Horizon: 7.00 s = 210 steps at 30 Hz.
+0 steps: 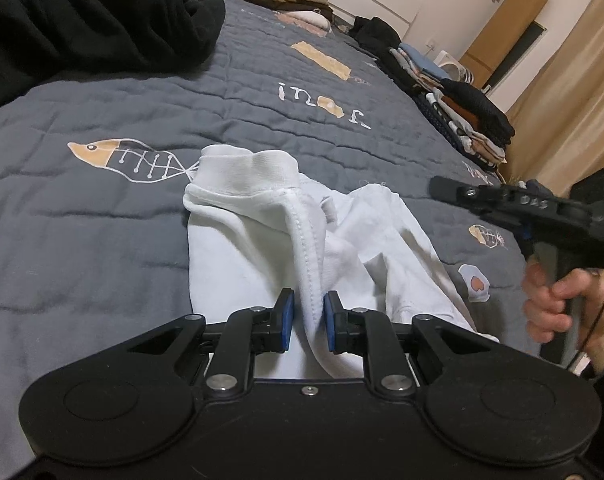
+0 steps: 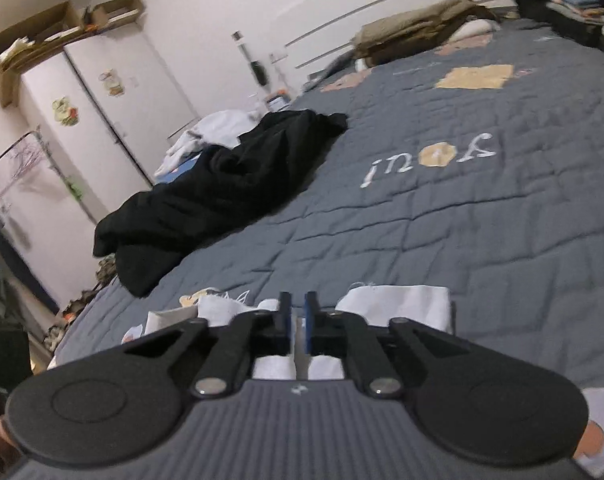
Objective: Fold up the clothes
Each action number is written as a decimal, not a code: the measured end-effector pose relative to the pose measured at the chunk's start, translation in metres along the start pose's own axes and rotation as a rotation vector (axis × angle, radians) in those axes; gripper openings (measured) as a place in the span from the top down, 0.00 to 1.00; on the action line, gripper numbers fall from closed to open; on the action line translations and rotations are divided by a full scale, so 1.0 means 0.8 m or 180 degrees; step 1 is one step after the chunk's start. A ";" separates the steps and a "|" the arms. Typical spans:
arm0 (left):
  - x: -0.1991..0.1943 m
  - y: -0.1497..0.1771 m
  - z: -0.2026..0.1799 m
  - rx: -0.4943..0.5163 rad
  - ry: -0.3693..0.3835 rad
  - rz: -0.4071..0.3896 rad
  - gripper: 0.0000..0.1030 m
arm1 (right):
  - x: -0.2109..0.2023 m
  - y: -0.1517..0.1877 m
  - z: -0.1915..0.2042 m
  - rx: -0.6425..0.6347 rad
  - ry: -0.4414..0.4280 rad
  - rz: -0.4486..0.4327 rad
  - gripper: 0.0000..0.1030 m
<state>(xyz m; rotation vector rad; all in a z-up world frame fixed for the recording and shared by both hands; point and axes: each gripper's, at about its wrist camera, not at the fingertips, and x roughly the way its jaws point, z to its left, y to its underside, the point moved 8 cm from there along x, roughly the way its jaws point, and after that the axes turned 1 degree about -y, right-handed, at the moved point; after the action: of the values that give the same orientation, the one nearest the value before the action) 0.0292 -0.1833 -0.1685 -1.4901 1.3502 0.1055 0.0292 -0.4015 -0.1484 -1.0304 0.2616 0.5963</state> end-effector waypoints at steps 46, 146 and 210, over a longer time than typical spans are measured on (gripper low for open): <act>-0.029 0.014 -0.004 0.0140 0.0237 0.0007 0.95 | 0.013 0.023 0.060 -0.0451 -0.0070 0.0369 0.68; -0.022 -0.047 -0.005 0.0550 -0.0322 -0.0591 0.51 | -0.031 -0.014 -0.034 -0.0144 0.0754 0.0119 0.91; -0.060 -0.067 0.073 0.0156 -0.0214 -0.0444 0.33 | 0.157 0.002 0.148 -0.2203 -0.0539 0.1321 0.95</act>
<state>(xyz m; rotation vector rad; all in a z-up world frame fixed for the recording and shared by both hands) 0.0848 -0.1214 -0.1285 -1.5213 1.1839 0.0329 0.1222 -0.2558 -0.1494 -1.5942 0.1152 1.1949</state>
